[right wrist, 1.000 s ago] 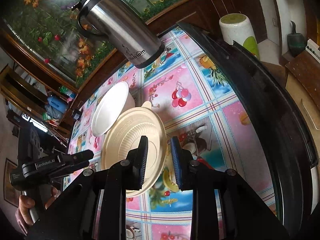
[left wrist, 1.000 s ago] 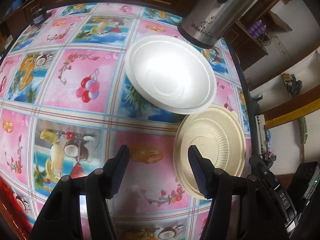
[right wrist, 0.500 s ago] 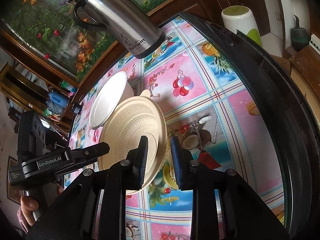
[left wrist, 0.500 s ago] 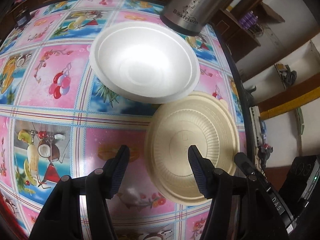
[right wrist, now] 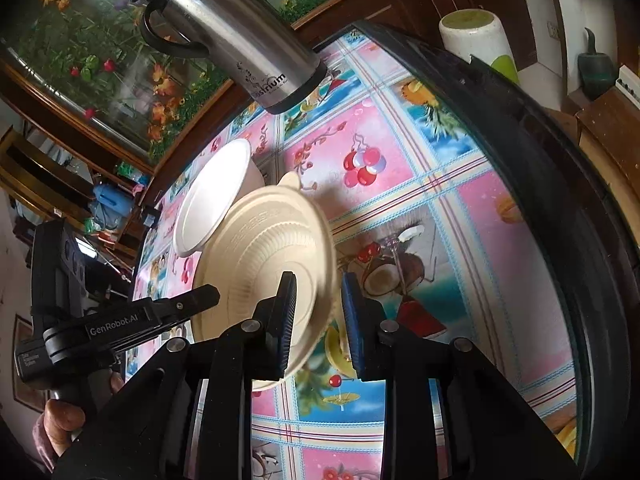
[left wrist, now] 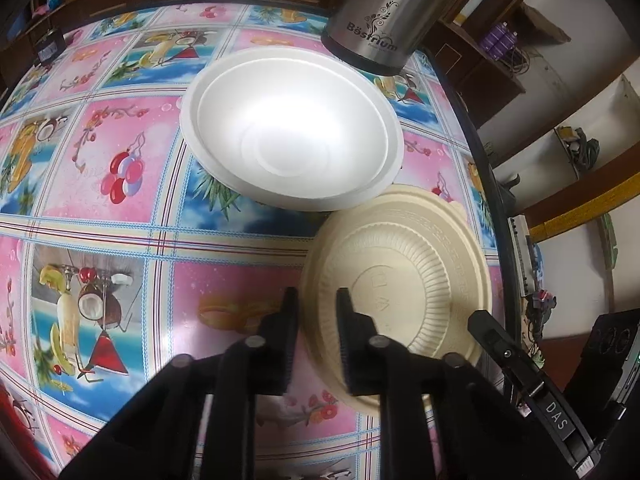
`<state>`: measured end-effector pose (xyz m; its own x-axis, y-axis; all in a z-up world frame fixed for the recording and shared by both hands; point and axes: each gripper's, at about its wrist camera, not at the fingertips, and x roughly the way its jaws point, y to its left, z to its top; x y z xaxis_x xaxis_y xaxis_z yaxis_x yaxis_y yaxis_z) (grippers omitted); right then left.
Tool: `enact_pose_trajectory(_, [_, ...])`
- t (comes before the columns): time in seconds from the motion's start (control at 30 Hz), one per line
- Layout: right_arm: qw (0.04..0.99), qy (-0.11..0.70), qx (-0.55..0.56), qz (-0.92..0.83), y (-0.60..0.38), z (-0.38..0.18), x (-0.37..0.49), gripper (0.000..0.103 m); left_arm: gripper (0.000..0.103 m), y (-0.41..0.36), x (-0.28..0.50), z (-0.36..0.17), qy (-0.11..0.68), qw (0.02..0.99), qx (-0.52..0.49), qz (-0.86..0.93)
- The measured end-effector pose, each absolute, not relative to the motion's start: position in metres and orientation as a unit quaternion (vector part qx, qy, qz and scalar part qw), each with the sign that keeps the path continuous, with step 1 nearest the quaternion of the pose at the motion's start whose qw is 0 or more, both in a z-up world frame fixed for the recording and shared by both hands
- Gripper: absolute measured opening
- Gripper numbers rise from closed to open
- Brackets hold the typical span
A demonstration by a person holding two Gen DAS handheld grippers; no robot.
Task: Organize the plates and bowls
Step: 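Grasp the rim of the small beige paper plate with the left gripper, then carry the beige paper plate with the left gripper over the stack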
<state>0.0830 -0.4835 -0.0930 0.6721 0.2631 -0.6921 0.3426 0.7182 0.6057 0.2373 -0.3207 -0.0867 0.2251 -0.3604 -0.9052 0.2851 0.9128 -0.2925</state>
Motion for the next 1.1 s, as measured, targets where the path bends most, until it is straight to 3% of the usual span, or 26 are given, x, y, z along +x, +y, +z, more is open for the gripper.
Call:
enact_pose_trajectory(0.17, [0.833, 0.404, 0.377, -0.031, -0.483, -0.095, 0.083, 0.011, 0.008, -0.318, 0.238, -0.087, 0.586, 0.784, -0.031, -0.202])
enact_pose_trajectory(0.77, [0.838, 0.407, 0.359, -0.051, -0.461, -0.073, 0.034, 0.010, 0.008, -0.300, 0.197, -0.084, 0.598, 0.769, -0.037, -0.224])
enact_pose_trajectory(1.1, [0.858, 0.397, 0.325, 0.000, -0.391, -0.034, 0.011, 0.010, 0.008, -0.222, 0.144, -0.044, 0.543, 0.815, -0.053, -0.192])
